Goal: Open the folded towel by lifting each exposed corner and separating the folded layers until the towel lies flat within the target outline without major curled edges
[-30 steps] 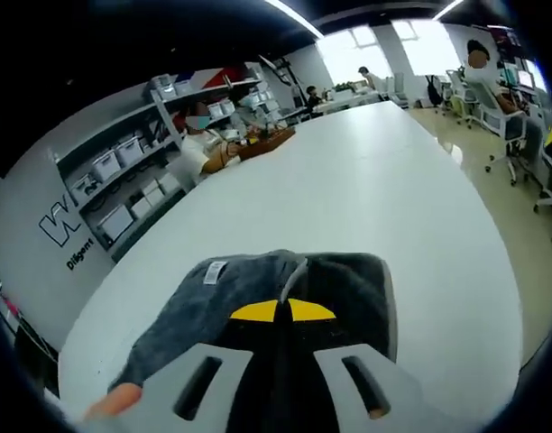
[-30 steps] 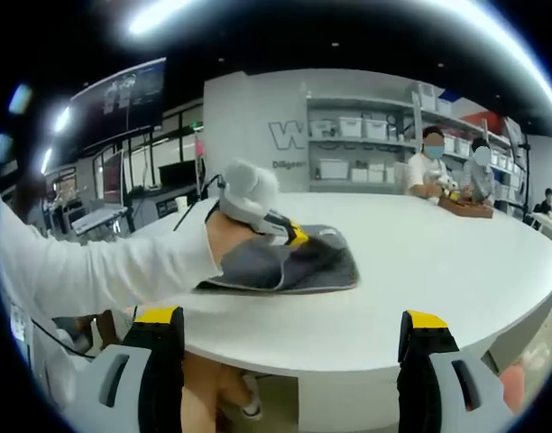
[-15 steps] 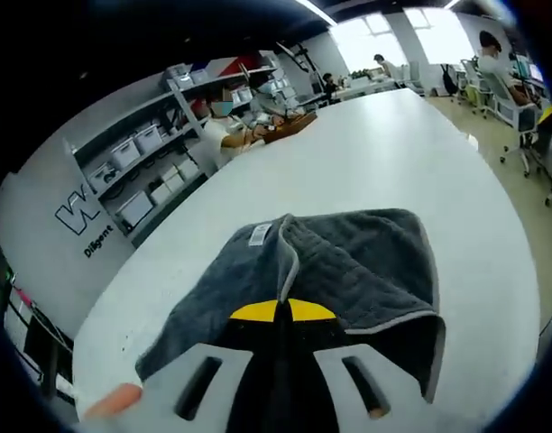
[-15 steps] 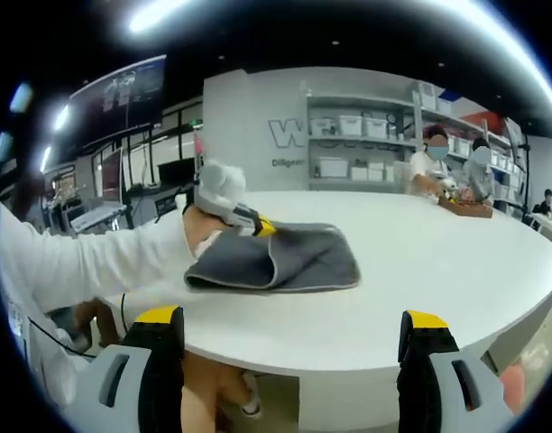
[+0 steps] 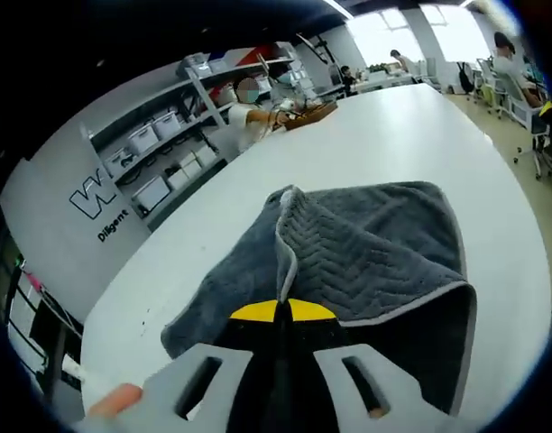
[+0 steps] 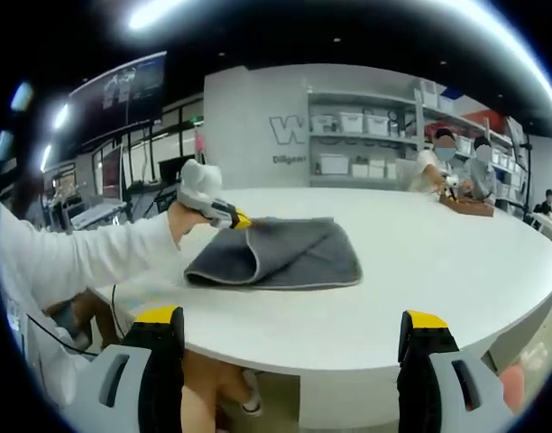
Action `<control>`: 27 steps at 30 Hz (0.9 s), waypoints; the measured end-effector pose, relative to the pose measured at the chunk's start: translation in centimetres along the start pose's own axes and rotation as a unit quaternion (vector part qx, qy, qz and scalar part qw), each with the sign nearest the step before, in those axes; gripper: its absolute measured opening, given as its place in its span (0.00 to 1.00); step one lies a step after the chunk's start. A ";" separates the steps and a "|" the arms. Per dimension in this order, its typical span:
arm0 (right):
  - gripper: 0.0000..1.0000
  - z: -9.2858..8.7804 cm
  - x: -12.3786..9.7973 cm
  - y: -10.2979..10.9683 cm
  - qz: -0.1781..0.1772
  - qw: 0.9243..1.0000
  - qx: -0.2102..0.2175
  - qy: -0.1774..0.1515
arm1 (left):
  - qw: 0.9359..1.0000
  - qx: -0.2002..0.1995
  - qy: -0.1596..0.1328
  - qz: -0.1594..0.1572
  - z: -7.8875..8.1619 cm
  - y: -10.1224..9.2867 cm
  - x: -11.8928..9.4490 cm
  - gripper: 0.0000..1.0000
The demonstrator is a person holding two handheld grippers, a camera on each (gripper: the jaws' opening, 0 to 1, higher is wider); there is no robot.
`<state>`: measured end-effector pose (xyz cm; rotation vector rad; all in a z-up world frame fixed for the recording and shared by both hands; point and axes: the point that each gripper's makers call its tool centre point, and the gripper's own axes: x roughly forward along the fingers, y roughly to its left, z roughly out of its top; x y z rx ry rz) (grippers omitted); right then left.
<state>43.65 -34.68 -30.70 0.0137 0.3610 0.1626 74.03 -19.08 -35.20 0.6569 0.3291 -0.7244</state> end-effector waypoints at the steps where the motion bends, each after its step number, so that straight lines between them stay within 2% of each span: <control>1: 0.99 0.0 0.0 0.0 0.000 1.000 0.000 0.001 | 1.000 -0.001 0.001 0.002 -0.2 0.3 0.0 0.02; 11: 0.99 -0.3 0.4 0.4 0.004 1.000 -0.002 0.008 | 1.000 -0.011 0.023 0.017 -3.5 3.1 -1.1 0.02; 27: 0.99 0.0 0.3 0.1 0.001 1.000 -0.002 0.010 | 0.997 -0.025 0.044 0.050 -7.8 7.3 -4.2 0.02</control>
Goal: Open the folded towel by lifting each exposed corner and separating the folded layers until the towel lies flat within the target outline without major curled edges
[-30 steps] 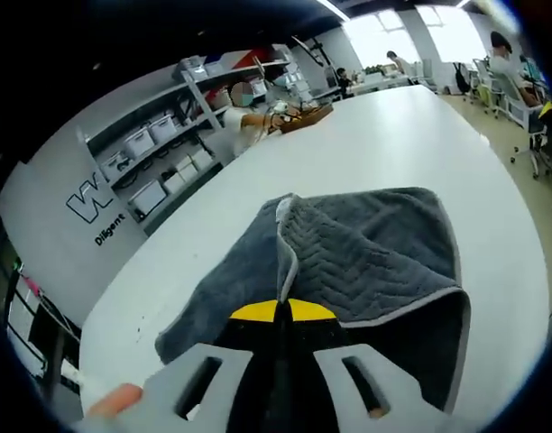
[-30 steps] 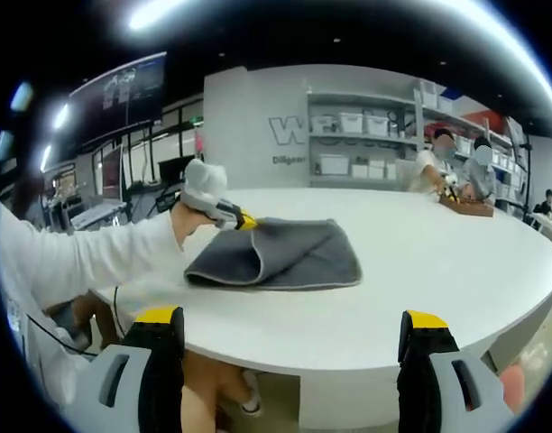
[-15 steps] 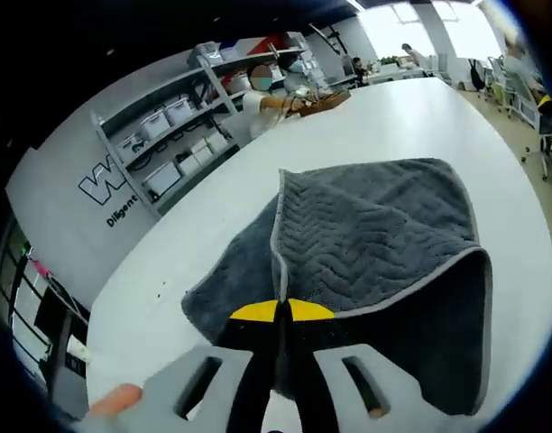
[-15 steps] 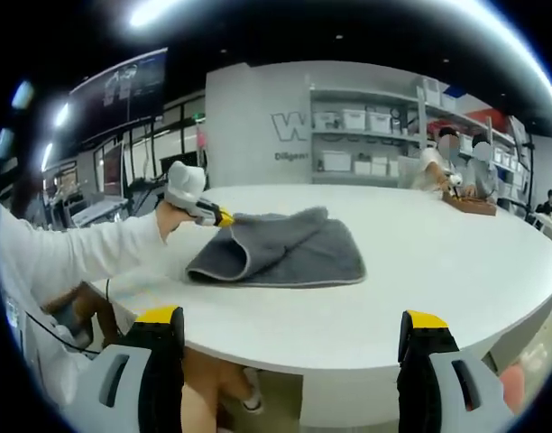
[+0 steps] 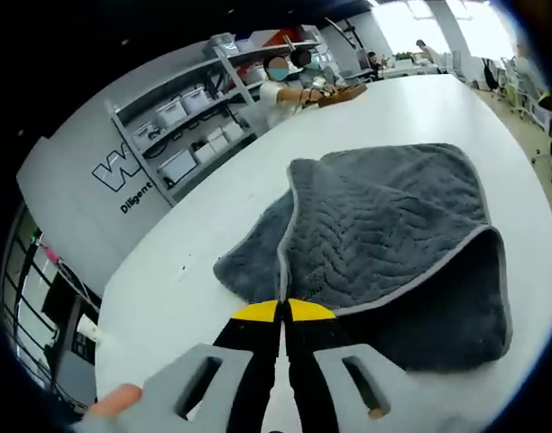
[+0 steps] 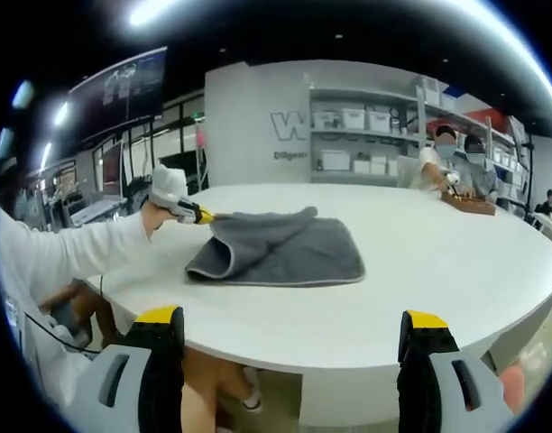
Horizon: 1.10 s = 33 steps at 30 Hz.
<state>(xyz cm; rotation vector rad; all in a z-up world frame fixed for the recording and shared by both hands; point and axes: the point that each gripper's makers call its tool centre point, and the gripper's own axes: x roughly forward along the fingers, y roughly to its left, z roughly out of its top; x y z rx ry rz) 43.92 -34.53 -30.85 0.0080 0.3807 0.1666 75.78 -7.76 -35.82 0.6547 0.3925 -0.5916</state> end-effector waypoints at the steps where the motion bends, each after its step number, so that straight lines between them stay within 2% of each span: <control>1: 0.99 0.0 0.0 0.0 0.000 1.000 0.000 0.000 | 1.000 0.000 0.002 0.001 -0.3 0.1 -0.1 0.02; 3: 0.99 0.1 -0.1 -0.2 -0.001 1.000 0.000 0.001 | 1.000 0.000 0.010 0.006 -1.4 0.8 -0.6 0.02; 9: 0.99 0.4 -0.1 -0.4 -0.002 1.000 0.001 0.001 | 1.000 -0.008 0.016 0.013 -2.9 2.0 -1.8 0.02; 25: 0.99 0.4 0.0 0.1 0.005 1.000 -0.001 0.002 | 0.998 -0.048 0.012 0.046 -5.7 6.0 -5.4 0.02; 33: 0.99 0.6 0.0 0.3 0.009 1.000 -0.004 0.002 | 0.995 -0.075 0.013 0.066 -7.7 8.0 -7.2 0.02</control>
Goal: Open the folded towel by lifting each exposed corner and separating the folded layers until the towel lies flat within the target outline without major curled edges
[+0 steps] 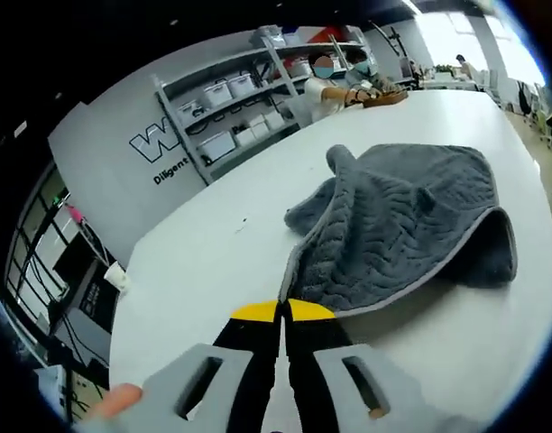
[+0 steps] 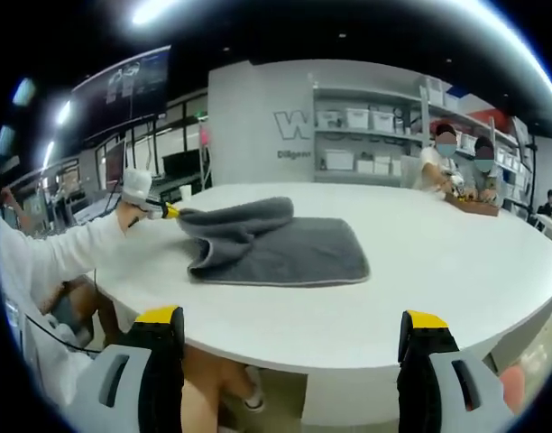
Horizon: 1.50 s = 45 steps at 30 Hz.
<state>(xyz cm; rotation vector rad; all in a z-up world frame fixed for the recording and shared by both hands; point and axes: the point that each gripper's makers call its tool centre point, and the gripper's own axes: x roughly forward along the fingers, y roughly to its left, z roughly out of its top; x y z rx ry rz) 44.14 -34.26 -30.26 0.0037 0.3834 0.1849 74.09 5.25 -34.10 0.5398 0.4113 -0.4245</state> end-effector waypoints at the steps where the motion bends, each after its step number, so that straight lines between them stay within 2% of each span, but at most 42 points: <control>1: 0.99 0.0 0.0 0.0 0.001 1.000 0.000 0.000 | 1.000 -0.003 0.001 0.002 -0.3 0.3 -0.2 0.02; 16: 0.99 -0.7 0.4 1.3 0.010 1.000 -0.002 0.005 | 0.998 -0.041 0.018 0.033 -4.6 4.1 -3.5 0.02; 21: 0.99 -0.8 0.5 1.7 0.010 1.000 -0.004 0.005 | 0.997 -0.053 0.027 0.045 -6.5 5.5 -4.7 0.02; 34: 0.99 -1.2 1.0 2.1 0.013 1.000 -0.005 0.012 | 0.994 -0.085 0.048 0.055 -11.0 6.4 -7.6 0.02; 45: 0.99 -1.2 1.2 2.2 0.014 1.000 -0.006 0.016 | 0.991 -0.117 0.048 0.053 -13.2 5.9 -10.8 0.02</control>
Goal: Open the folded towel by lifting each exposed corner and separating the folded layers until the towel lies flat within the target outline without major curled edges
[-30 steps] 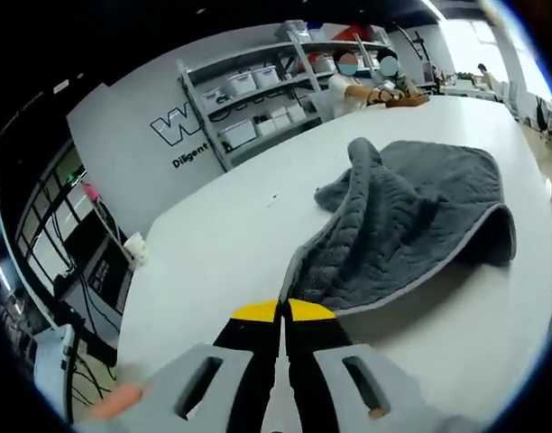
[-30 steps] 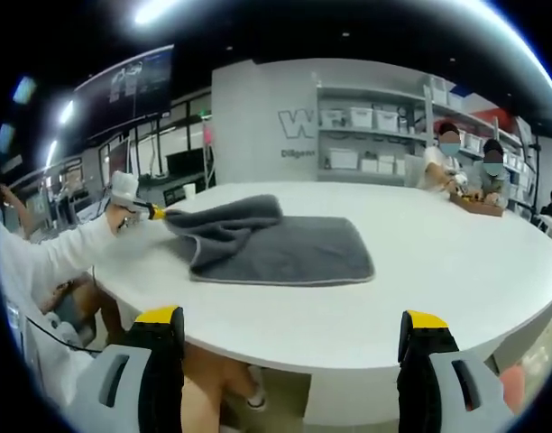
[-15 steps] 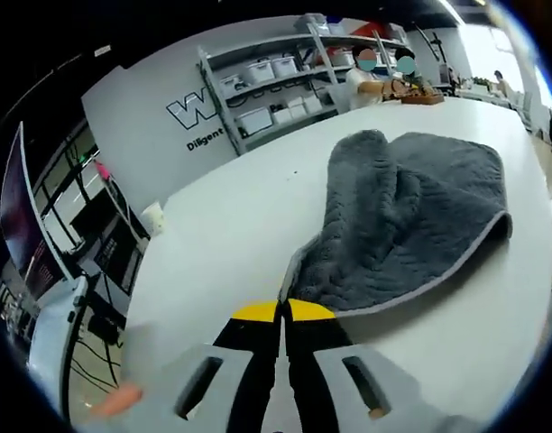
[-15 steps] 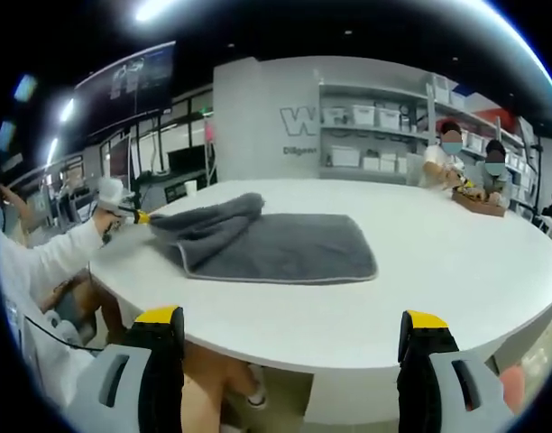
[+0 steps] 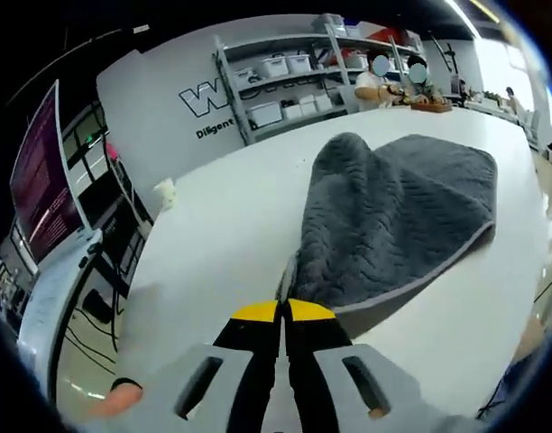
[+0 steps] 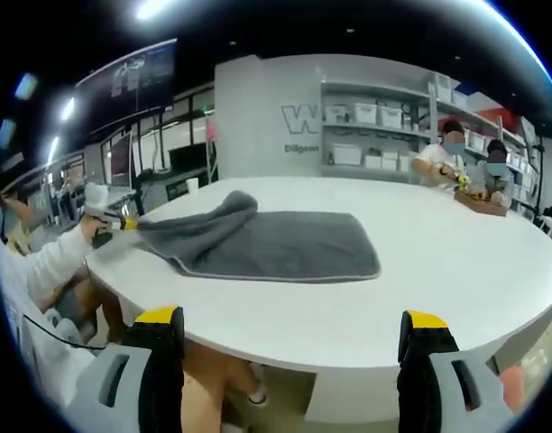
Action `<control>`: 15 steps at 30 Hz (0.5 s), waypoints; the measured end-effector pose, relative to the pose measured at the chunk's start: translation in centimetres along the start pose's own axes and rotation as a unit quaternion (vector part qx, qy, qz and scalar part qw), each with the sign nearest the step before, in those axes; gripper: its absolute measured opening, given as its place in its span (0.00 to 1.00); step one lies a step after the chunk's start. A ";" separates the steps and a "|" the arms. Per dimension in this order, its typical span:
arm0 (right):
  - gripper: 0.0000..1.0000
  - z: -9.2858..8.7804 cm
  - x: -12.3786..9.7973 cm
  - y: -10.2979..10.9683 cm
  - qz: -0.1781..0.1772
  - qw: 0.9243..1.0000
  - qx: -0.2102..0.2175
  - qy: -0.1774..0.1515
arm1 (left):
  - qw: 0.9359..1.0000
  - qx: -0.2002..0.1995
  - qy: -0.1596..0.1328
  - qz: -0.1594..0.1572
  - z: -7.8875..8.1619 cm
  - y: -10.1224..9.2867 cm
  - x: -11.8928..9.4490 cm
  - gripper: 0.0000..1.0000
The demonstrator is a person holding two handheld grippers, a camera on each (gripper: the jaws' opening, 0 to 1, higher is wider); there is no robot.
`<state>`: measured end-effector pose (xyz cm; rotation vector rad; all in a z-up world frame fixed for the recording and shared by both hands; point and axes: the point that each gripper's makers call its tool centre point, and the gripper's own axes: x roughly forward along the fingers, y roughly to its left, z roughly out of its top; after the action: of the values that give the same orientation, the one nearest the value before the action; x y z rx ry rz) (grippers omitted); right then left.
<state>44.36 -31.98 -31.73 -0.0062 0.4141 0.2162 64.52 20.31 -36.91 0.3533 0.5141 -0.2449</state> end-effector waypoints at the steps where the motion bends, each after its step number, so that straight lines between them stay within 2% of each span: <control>1: 0.99 0.1 0.0 0.0 0.000 1.000 0.000 0.000 | 1.000 -0.003 0.000 -0.001 -0.2 0.0 -0.2 0.02; 15: 0.99 0.3 0.2 0.2 0.002 1.000 0.000 0.001 | 0.999 -0.034 0.005 -0.009 -3.0 -0.1 -3.5 0.02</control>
<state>44.65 -31.74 -31.56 -0.0047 0.4155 0.2205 60.21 21.85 -37.58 0.2848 0.5339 -0.2426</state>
